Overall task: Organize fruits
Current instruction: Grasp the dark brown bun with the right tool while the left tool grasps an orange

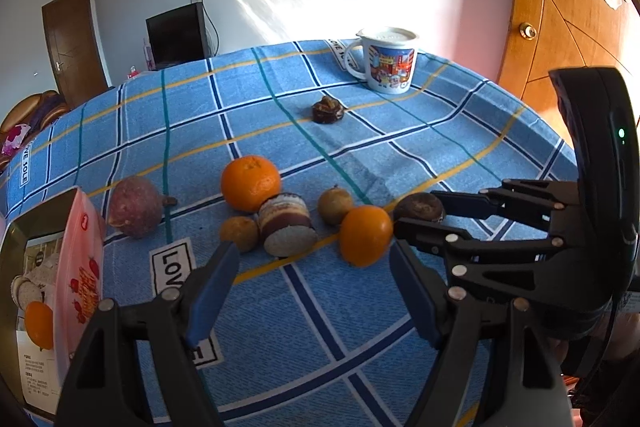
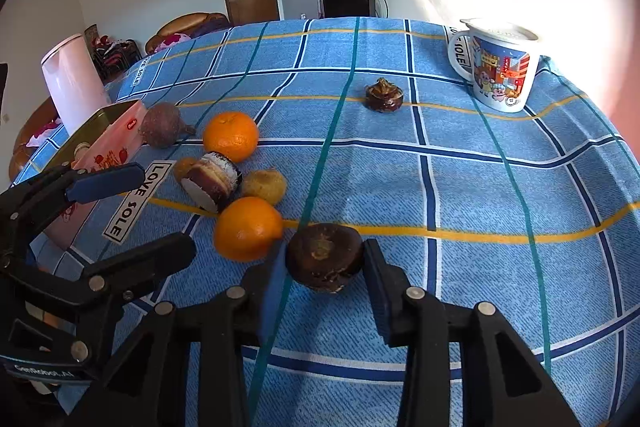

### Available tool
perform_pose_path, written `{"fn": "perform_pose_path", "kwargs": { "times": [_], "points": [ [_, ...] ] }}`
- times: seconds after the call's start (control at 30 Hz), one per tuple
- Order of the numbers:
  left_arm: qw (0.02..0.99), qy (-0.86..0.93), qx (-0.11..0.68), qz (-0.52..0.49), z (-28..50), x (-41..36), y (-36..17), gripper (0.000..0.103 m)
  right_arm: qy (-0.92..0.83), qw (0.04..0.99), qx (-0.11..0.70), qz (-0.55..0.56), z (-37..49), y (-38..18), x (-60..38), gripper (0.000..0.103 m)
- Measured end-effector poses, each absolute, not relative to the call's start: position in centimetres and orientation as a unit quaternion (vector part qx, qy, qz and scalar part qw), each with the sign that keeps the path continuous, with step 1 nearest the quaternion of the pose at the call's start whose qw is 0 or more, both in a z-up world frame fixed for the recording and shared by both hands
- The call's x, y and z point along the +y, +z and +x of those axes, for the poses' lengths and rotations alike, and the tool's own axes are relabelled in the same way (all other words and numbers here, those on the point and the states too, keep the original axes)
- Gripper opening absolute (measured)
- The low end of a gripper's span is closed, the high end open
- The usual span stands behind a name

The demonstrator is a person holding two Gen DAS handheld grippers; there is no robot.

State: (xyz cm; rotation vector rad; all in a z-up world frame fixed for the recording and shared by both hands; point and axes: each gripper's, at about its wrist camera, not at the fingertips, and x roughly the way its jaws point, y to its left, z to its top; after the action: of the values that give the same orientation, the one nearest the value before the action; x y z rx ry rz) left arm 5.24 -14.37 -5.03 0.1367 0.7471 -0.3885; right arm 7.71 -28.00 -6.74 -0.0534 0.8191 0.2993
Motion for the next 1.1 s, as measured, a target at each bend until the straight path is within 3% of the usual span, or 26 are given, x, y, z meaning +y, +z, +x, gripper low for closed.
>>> {"fn": "perform_pose_path", "kwargs": {
  "times": [0.17,0.43,0.8,0.93,1.1],
  "points": [
    [0.905,-0.201,0.369,0.073,5.5,-15.5,-5.3,0.080,0.123,0.917,0.380,0.004,7.4,-6.3,-29.4,0.040],
    [0.897,-0.210,0.378,0.091,6.2,-17.5,-5.9,0.066,0.098,0.923,0.369,0.056,7.0,-6.2,-31.9,0.040],
    [0.885,-0.220,0.396,0.106,7.1,-18.9,-6.6,0.060,0.096,0.931,0.341,0.091,6.2,-5.8,-33.2,0.040],
    [0.875,-0.223,0.422,0.081,8.2,-18.3,-7.2,0.047,0.097,0.931,0.341,0.091,6.2,-5.8,-33.2,0.040],
    [0.875,-0.218,0.424,0.079,8.4,-18.3,-7.3,0.044,0.100,0.928,0.349,0.084,6.4,-6.0,-33.0,0.040]
  ]
}}
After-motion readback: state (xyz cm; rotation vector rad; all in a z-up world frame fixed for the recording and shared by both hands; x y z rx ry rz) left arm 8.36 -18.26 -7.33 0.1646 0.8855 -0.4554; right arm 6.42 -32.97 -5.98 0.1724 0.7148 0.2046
